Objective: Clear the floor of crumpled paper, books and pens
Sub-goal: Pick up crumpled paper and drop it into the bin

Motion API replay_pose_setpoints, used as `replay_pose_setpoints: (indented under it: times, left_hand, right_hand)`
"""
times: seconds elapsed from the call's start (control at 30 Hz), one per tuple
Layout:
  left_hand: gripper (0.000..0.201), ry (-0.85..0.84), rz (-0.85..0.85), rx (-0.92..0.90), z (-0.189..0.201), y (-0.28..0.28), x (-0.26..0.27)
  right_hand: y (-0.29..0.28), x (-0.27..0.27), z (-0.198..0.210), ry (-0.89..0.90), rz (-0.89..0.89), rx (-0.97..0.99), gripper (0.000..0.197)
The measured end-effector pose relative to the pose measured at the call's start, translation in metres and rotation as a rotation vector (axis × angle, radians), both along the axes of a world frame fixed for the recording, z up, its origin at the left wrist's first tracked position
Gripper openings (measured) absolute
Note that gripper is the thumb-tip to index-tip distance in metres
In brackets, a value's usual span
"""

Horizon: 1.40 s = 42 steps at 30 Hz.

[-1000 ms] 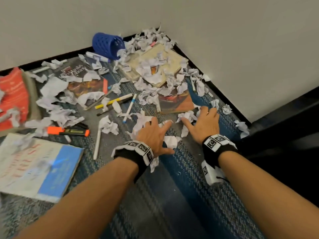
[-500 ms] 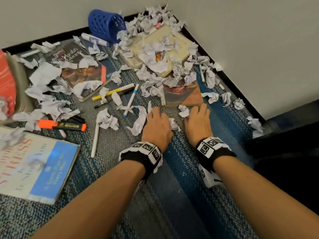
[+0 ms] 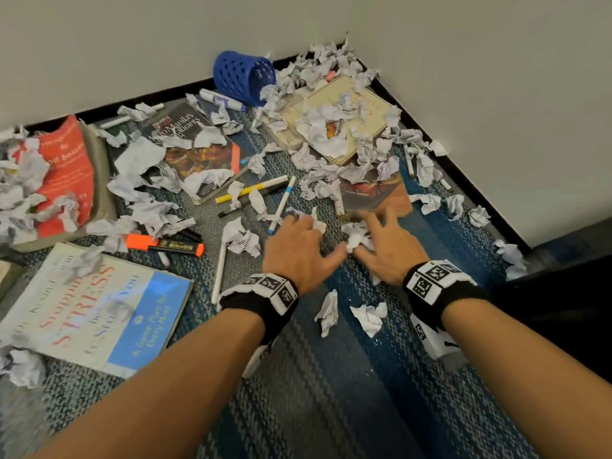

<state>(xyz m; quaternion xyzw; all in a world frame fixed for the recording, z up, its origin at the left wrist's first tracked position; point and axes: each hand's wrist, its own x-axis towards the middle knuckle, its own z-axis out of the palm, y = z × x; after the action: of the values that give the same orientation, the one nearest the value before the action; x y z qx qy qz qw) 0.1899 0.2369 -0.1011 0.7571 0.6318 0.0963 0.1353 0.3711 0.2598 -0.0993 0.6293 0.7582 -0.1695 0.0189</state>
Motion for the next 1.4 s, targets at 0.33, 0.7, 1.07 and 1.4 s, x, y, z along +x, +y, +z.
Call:
replay_pose_setpoints:
  times: [0.33,0.7,1.07,1.4]
  left_hand:
    - [0.076,0.379,0.387,-0.116,-0.031,-0.013,-0.056]
    - [0.026,0.161,0.157,-0.012,-0.025,0.017,-0.085]
    - [0.034,0.177,0.135,-0.138,-0.018,0.040,-0.062]
    - [0.049,0.224,0.036,-0.153,-0.009,0.020,-0.045]
  right_hand:
    - [0.002,-0.062,-0.013,-0.010,0.068,0.028,0.075]
    - [0.014,-0.075,-0.019,-0.122,0.434,0.000,0.028]
    - [-0.071,-0.014,0.005,-0.164,-0.101,-0.039,0.072]
    - [-0.089,0.009,-0.012,0.005,-0.014,-0.042,0.020]
